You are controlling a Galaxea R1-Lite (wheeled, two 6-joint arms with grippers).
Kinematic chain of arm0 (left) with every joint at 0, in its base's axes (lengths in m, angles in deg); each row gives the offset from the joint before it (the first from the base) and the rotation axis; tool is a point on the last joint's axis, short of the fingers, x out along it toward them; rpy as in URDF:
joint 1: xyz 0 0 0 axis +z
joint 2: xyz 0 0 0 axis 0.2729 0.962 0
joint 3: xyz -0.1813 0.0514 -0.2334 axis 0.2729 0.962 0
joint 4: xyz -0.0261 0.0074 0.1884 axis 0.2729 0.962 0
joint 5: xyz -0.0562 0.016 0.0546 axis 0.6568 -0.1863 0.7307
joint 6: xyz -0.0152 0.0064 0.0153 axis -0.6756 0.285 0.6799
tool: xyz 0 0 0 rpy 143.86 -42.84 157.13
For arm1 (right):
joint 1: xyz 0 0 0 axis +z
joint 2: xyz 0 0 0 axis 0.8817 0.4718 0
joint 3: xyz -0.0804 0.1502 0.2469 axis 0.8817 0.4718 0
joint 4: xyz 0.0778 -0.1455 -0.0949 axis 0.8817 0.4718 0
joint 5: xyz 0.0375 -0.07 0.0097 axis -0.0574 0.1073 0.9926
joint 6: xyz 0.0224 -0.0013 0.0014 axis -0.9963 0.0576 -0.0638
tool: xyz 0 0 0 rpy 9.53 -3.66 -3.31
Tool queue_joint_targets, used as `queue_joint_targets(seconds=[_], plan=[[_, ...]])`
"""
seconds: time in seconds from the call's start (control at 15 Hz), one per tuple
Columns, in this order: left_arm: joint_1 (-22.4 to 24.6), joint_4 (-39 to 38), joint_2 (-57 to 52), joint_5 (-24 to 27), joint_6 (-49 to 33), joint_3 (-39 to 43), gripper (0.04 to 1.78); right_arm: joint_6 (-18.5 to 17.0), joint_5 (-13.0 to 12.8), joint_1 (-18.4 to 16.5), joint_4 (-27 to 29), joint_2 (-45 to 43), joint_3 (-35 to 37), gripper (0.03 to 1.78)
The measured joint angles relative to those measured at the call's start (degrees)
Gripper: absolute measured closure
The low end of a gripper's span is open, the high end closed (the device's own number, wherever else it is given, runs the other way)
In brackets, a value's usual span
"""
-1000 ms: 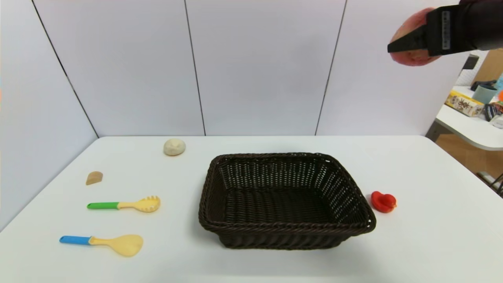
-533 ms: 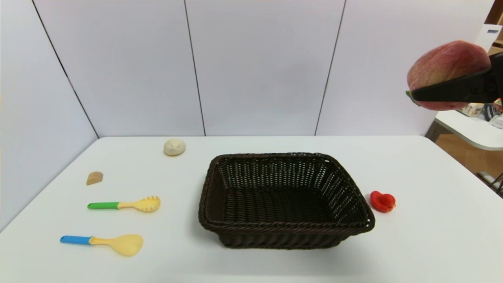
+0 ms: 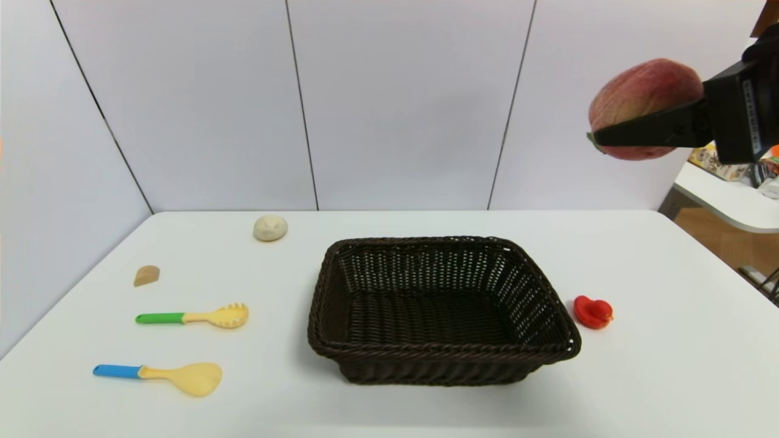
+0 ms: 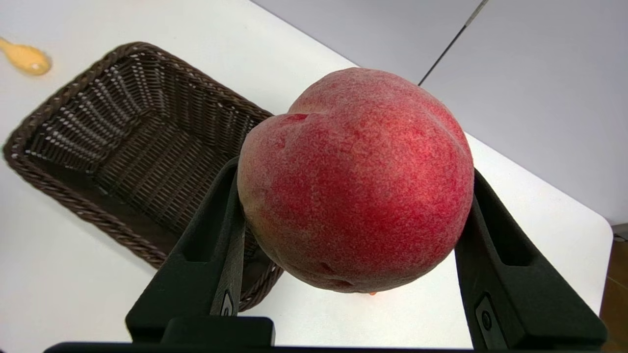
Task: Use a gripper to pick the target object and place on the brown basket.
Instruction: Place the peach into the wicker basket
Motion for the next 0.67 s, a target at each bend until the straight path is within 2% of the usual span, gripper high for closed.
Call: queue_joint_targets(seconds=[0.13,0.2,0.4,0.67], plan=[[0.0,0.0,0.0,0.0,0.0,0.0,0.13,0.1,0.3,-0.4,-0.1,2.2,0.0,0.65],[0.0,0.0,0.0,0.0,0.0,0.0,0.13,0.2,1.3,-0.4,-0.1,3.1,0.0,0.65],[0.0,0.0,0.0,0.0,0.0,0.0,0.13,0.9,6.7,-0.1,0.4,4.8,1.2,0.65],[0.0,0.0,0.0,0.0,0.0,0.0,0.13,3.1,10.6,0.0,0.4,5.9,3.3,0.65]])
